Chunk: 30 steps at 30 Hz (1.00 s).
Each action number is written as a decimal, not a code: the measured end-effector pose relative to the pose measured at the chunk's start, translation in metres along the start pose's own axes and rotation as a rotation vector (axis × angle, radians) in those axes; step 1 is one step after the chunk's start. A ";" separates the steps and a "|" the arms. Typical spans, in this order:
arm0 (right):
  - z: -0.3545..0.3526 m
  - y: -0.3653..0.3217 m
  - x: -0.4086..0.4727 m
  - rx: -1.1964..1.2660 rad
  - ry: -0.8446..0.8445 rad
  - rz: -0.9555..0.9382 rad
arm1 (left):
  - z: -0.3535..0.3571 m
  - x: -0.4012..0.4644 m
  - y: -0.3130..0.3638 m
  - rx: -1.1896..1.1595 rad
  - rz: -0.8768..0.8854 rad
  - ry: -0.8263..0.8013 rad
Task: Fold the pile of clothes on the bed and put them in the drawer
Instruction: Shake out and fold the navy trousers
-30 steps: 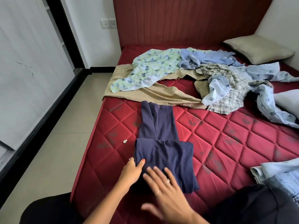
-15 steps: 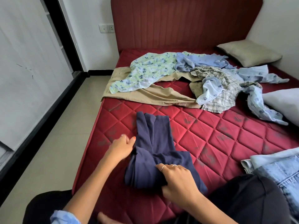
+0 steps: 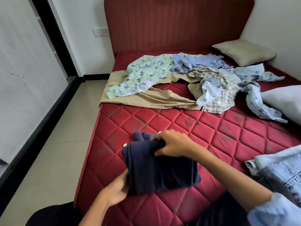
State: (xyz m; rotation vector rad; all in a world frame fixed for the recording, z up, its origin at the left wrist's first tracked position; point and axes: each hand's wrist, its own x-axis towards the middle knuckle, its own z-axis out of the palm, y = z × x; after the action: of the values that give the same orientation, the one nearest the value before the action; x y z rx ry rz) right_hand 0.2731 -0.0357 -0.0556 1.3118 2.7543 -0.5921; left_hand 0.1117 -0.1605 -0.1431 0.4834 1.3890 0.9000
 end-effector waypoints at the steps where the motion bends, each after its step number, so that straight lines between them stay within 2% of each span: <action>1: 0.000 0.009 0.022 0.037 0.069 0.049 | -0.008 0.013 -0.007 -0.200 -0.044 0.034; 3: 0.002 0.026 0.055 0.141 0.222 0.170 | -0.019 0.035 -0.020 -0.239 -0.080 0.006; 5: 0.013 0.037 0.071 0.181 0.283 0.230 | -0.023 0.047 -0.027 -0.247 -0.063 0.041; 7: 0.042 0.036 0.062 0.160 0.279 0.171 | -0.021 0.053 -0.035 -0.162 0.007 0.076; 9: 0.091 0.028 0.033 0.074 0.267 0.023 | -0.017 0.056 -0.042 0.046 0.082 0.130; 12: 0.160 0.029 -0.017 -0.204 0.233 -0.102 | -0.008 0.061 -0.054 0.379 0.225 0.303; 15: 0.190 0.047 -0.031 -0.290 0.208 -0.151 | 0.004 0.063 -0.048 0.545 0.177 0.473; 18: 0.187 0.051 -0.028 -0.185 0.295 -0.158 | 0.010 0.059 -0.027 0.640 0.052 0.457; 22: 0.145 0.052 -0.012 0.152 0.444 -0.086 | 0.015 0.042 0.023 0.388 0.060 0.243; 24: 0.108 0.049 -0.009 0.200 0.464 -0.010 | 0.021 0.023 0.050 0.239 0.069 0.130; 28: 0.034 0.043 -0.009 0.042 0.213 0.119 | 0.026 -0.002 0.091 0.121 0.185 0.125; 30: 0.001 0.045 -0.017 0.055 0.157 0.129 | 0.031 -0.010 0.104 0.061 0.251 0.140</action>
State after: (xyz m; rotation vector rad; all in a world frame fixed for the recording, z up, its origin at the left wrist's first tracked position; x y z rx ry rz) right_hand 0.3179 -0.0225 -0.0679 1.5996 2.7629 -0.5833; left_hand 0.1161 -0.0997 -0.0525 0.6627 1.5081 1.1137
